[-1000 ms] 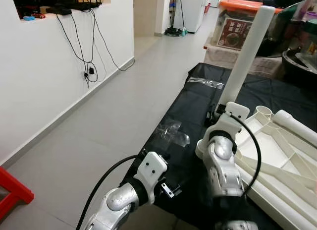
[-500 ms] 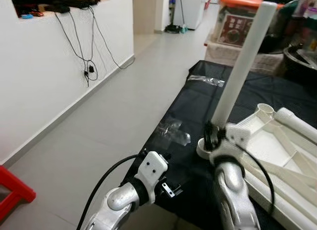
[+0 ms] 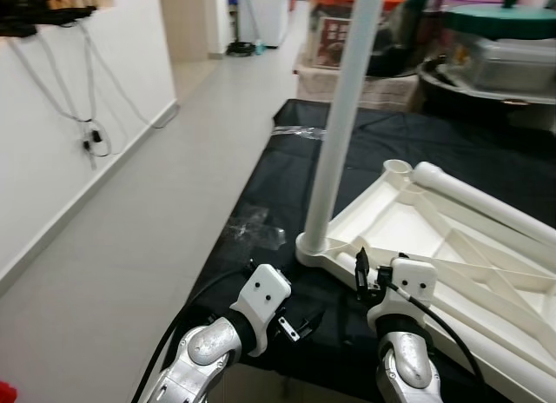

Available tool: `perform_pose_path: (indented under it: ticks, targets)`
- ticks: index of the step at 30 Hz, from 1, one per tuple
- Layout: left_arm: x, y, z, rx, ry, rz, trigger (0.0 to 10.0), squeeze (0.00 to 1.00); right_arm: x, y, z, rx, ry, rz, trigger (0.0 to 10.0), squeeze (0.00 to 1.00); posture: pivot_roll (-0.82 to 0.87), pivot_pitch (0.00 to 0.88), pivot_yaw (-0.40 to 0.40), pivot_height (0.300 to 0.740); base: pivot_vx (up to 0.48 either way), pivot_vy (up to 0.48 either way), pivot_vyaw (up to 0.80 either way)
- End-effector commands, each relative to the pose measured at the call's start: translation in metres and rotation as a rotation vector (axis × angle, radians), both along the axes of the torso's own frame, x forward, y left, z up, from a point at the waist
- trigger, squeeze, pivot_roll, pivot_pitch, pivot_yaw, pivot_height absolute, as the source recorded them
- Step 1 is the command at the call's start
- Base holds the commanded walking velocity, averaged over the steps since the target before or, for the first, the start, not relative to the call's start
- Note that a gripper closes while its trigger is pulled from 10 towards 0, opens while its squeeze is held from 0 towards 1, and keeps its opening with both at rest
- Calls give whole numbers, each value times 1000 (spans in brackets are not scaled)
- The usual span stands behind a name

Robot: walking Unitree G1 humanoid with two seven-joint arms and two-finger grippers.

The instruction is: Building children table

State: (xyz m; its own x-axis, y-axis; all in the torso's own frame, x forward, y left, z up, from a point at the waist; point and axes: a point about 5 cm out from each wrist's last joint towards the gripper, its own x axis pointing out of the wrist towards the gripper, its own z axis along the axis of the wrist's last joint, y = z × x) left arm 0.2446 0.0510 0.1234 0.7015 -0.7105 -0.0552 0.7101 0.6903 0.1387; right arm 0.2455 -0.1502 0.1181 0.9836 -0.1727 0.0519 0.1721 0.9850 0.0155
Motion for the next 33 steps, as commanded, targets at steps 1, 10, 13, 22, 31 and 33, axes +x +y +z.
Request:
perform_pose_path:
  ticks: [1,10,13,22,31,33]
  targets:
    - [1,3,-4,26,0,9,10000,0,-2,5,4,4,-22,10,10000,0,113,0,-25,740,0,-480,-763]
    - [2,4,-8,38,15,29,10000,0,-2,7,5,-5,-35,18,10000,0,115,0,-16,740,0,-480,0]
    - [2,4,-10,36,31,33,10000,0,-2,7,5,0,-38,17,10000,0,113,0,-19,740,0,-477,0]
    - [3,1,-8,21,31,30,10000,0,-1,6,11,7,-67,16,10000,0,114,0,-24,740,-138,-415,0]
    - [4,1,-8,15,28,32,10000,0,2,10,20,12,-108,36,10000,0,112,0,-24,740,-342,-335,0]
    - [4,1,-8,11,29,32,10000,0,2,9,19,10,-108,36,10000,0,114,0,-28,740,-437,0,0]
